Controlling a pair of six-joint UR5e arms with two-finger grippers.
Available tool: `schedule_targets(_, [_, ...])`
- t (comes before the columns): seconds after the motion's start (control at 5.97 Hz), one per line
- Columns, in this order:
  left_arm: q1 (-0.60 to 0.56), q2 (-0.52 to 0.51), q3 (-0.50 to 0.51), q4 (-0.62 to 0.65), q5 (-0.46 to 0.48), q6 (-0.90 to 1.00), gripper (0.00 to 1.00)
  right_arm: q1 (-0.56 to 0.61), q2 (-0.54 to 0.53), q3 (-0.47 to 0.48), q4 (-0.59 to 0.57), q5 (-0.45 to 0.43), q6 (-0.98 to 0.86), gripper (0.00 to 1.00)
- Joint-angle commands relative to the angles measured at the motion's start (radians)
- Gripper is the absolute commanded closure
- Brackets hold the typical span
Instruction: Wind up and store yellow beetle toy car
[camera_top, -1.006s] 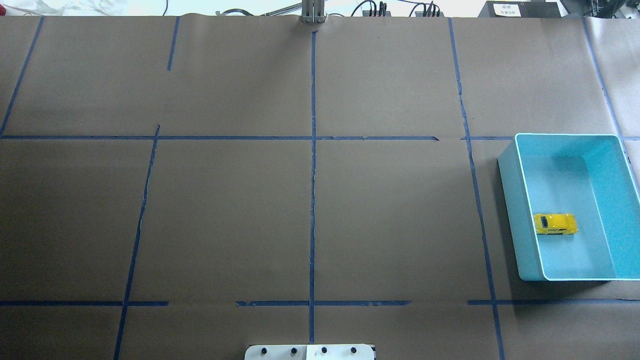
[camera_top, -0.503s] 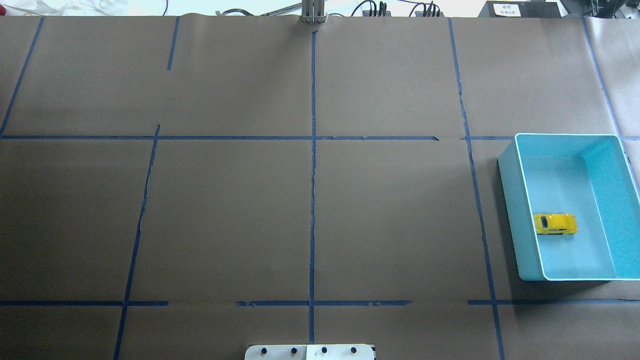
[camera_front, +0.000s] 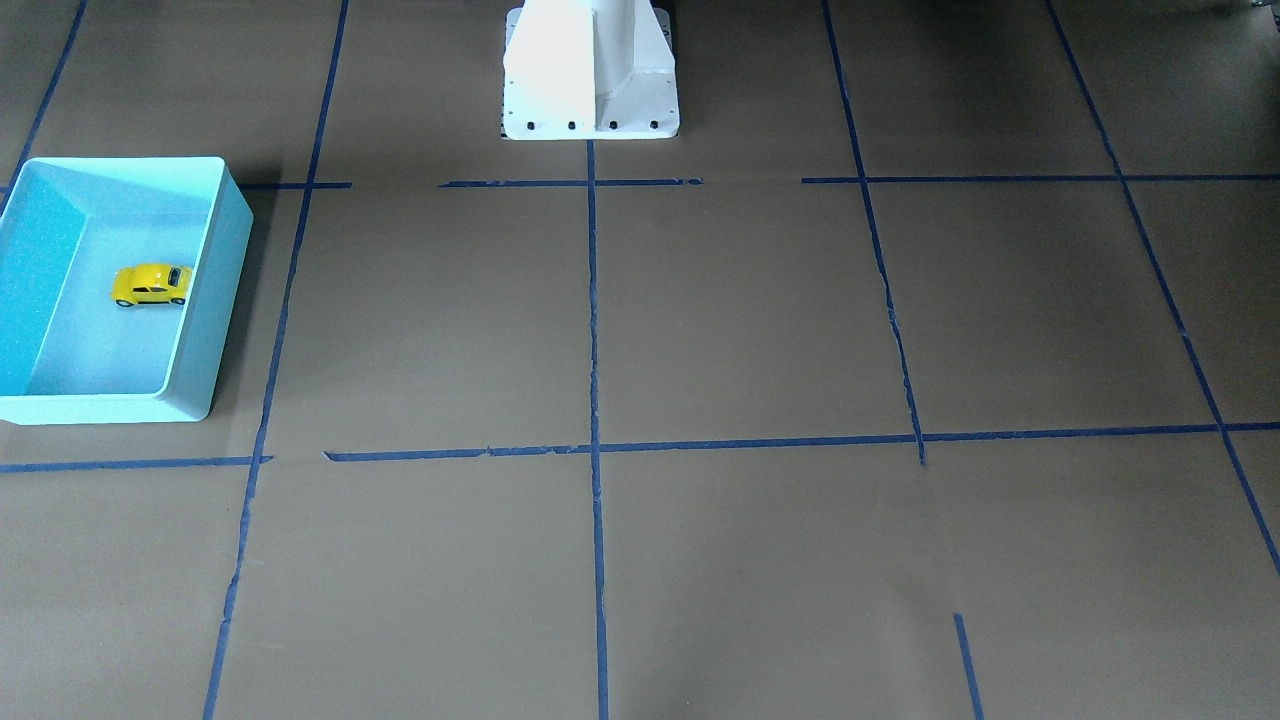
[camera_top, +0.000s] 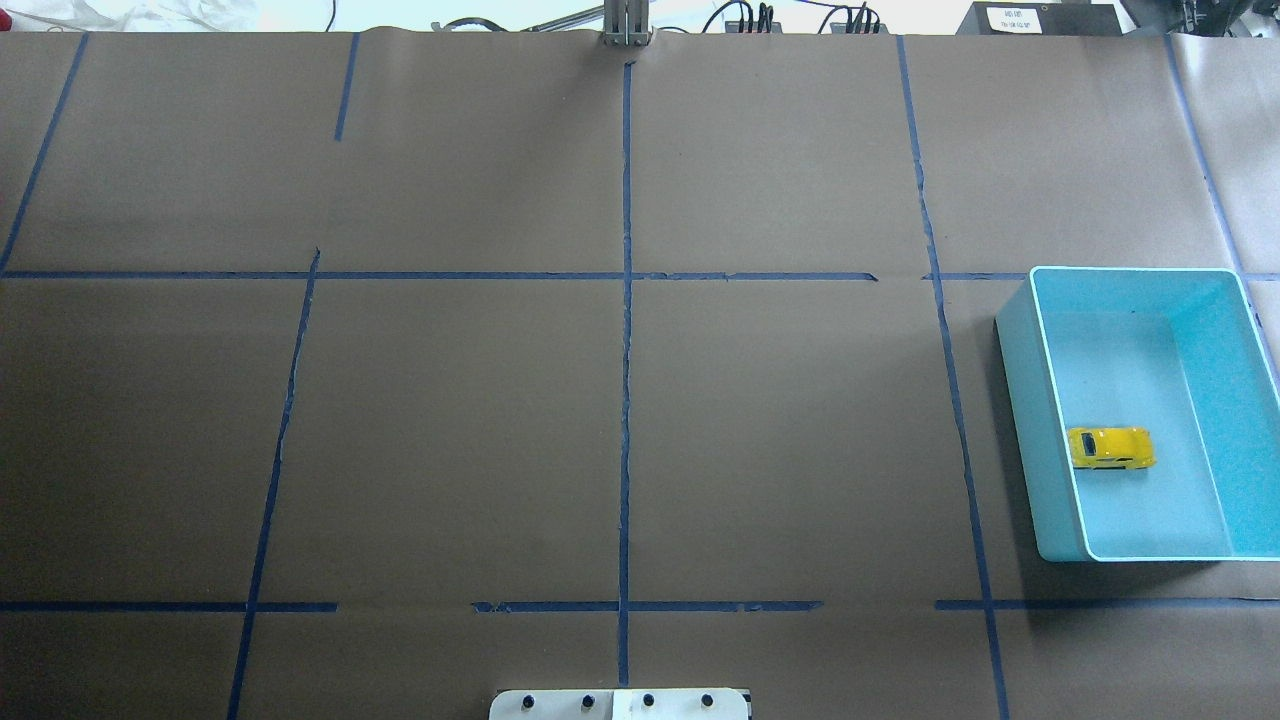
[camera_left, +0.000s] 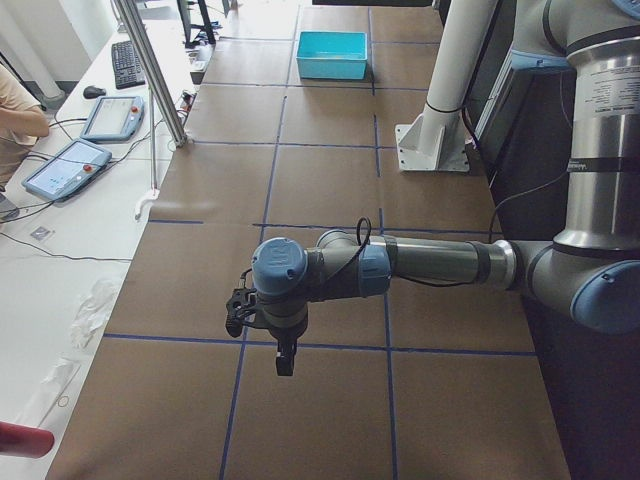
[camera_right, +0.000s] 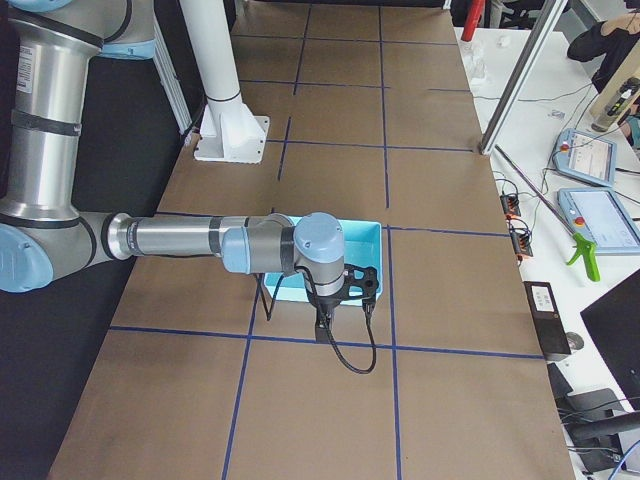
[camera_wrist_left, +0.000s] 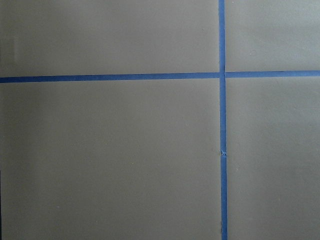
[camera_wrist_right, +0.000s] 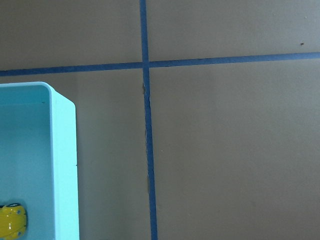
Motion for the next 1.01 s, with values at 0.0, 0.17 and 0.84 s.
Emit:
schedule_targets(0.0, [0.001,-0.002,0.000,0.000,0.000,0.000,0.00,0.002,-0.004,-0.047,0.009,-0.006,-0.061,0.00])
schedule_targets(0.17, [0.001,-0.002,0.000,0.000,0.000,0.002,0.00,0.002,0.007,-0.049,0.009,0.004,-0.049,0.00])
schedule_targets(0.84, [0.000,0.000,0.004,0.000,0.000,0.002,0.00,0.002,0.010,-0.057,0.010,0.017,-0.046,0.00])
